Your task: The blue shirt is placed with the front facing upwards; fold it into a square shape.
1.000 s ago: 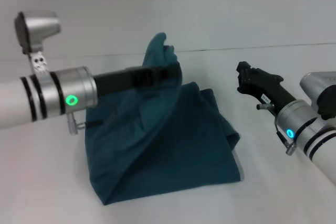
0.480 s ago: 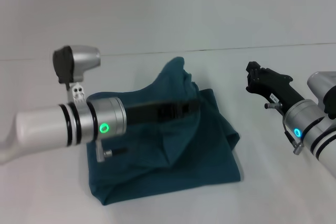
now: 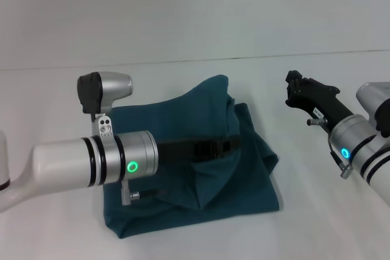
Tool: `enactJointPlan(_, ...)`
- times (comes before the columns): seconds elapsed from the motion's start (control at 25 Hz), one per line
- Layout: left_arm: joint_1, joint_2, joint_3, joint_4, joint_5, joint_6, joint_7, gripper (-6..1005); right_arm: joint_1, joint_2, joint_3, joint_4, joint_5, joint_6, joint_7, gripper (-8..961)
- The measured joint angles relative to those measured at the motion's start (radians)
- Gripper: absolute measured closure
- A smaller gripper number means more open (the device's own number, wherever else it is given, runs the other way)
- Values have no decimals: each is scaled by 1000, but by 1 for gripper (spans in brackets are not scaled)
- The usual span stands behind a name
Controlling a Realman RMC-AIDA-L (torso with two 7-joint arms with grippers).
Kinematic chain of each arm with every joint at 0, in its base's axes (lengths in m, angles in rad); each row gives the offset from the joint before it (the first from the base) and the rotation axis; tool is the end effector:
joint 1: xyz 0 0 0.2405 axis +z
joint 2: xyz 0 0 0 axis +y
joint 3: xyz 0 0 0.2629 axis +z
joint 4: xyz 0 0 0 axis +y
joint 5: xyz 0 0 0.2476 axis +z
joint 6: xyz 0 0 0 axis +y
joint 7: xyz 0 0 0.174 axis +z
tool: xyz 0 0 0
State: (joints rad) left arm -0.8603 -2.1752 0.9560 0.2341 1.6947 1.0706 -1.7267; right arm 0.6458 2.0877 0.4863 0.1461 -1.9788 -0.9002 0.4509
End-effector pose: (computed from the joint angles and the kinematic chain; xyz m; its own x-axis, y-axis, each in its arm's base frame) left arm -0.1804 0.4169 -0.1685 0.4908 0.7173 0.4945 0.7827 -0.6124 0.1115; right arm 0.3116 0.4349 -0.0895 0.5292 -0.1978 -0.8251 -0.8419 -0.2432 -0.4817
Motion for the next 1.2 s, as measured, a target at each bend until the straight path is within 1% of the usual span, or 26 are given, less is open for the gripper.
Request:
enactJointPlan(0.24, -17, 0, 5, -29, -1, 15, 14, 958, 0, 0, 0, -8, 0, 0, 0, 910)
enactJointPlan(0.44, -15, 0, 11, -9, -1, 73, 24, 818, -1, 0, 0, -22, 0, 0, 3, 909)
enactJointPlan(0.48, 10, 0, 9, 38, -2, 120, 68, 790, -2, 0, 0, -24, 0, 0, 3, 908)
enactJointPlan(0.56, 35, 0, 6, 80, -3, 138, 110, 702, -6, 0, 4, -26, 1, -2, 3, 908)
enactJointPlan(0.64, 83, 0, 3, 130, -28, 141, 200, 614, -13, -1, 8, -26, 1, -12, 3, 908)
enactJointPlan(0.72, 125, 0, 3, 146, -74, 136, 329, 530, -22, -3, 8, -26, 0, -23, 3, 907)
enactJointPlan(0.84, 177, 0, 7, 132, -153, 132, 528, 409, -36, -3, -9, -26, -13, -44, 4, 907)
enactJointPlan(0.92, 203, 0, 6, 120, -198, 149, 597, 328, -51, -3, -40, -23, -45, -86, 11, 908)
enactJointPlan(1.0, 243, 0, 0, 119, -262, 192, 650, 276, -74, -2, -88, -21, -101, -160, 21, 908)
enactJointPlan(1.12, 326, 3, -9, 125, -388, 275, 754, 199, -105, 1, -162, -19, -173, -260, 20, 907)
enactJointPlan(1.2, 363, 5, -12, 139, -435, 296, 783, 148, -117, 2, -211, -16, -206, -296, 14, 906)
